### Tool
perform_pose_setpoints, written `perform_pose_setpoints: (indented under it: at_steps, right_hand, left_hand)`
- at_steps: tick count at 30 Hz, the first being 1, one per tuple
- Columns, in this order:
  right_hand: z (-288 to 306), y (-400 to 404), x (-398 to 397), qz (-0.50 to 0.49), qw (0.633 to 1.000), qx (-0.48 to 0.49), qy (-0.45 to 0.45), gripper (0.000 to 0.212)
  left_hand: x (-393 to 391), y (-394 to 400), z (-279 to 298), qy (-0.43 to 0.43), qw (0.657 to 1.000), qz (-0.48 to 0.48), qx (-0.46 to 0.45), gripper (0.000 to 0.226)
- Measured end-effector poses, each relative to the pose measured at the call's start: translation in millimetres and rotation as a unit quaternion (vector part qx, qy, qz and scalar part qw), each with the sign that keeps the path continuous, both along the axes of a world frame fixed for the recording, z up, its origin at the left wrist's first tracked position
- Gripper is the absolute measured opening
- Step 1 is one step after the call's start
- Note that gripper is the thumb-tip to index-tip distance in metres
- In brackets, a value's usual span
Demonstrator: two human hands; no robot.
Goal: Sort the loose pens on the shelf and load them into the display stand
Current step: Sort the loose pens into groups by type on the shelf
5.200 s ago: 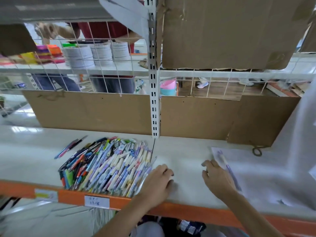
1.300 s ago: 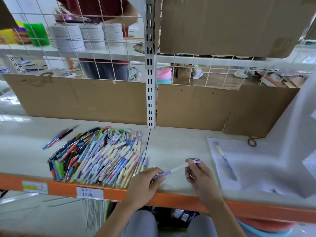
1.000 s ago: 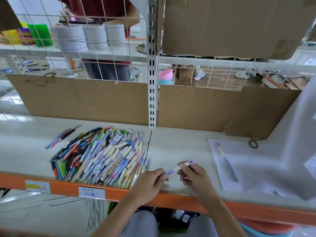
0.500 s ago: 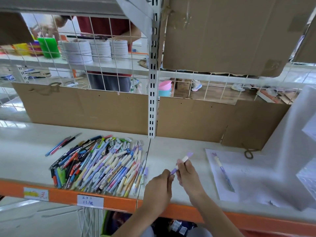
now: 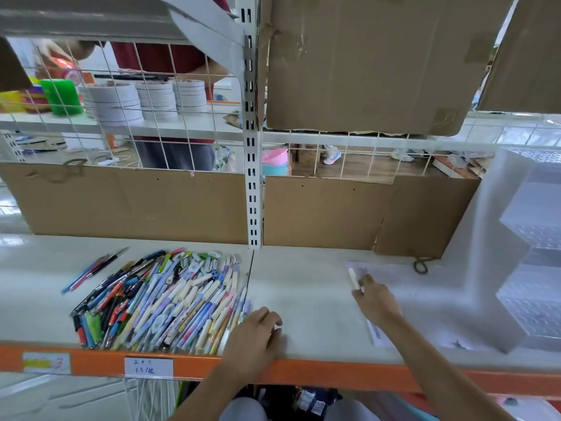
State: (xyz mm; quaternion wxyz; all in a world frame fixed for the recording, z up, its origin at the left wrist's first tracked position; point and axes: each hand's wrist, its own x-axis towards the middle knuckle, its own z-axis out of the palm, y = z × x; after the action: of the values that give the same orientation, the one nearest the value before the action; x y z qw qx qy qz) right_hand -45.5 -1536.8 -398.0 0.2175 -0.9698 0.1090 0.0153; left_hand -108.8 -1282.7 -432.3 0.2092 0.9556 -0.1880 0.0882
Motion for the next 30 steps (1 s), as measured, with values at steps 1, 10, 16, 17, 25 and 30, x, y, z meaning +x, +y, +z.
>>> perform_pose_setpoints:
  at_steps: [1, 10, 16, 17, 25, 30]
  right_hand:
    - [-3, -5, 0, 0.001, 0.999, -0.038, 0.008, 0.038]
    - [-9, -1, 0, 0.009, 0.992, -0.126, 0.0, 0.037]
    - [-12, 64, -15, 0.128, 0.99, -0.05, -0.045, 0.026]
    - [-13, 77, -19, 0.156, 0.987, -0.025, -0.038, 0.026]
    - [-27, 147, -31, 0.266, 0.962, 0.044, -0.045, 0.027]
    - [-39, 150, -28, 0.226, 0.972, 0.032, -0.049, 0.025]
  left_hand:
    - [-1, 1, -1, 0.002, 1.0, 0.002, 0.003, 0.031]
    - [-8, 23, -3, 0.006, 0.999, 0.036, -0.003, 0.033]
    - [-3, 49, -6, -0.039, 0.995, 0.086, -0.028, 0.013]
    - [-2, 53, -5, -0.05, 0.993, 0.104, -0.029, 0.009]
    - [7, 69, 4, -0.026, 0.985, 0.171, 0.026, 0.023]
    - [14, 60, 1, -0.056, 0.984, 0.169, 0.022, 0.024]
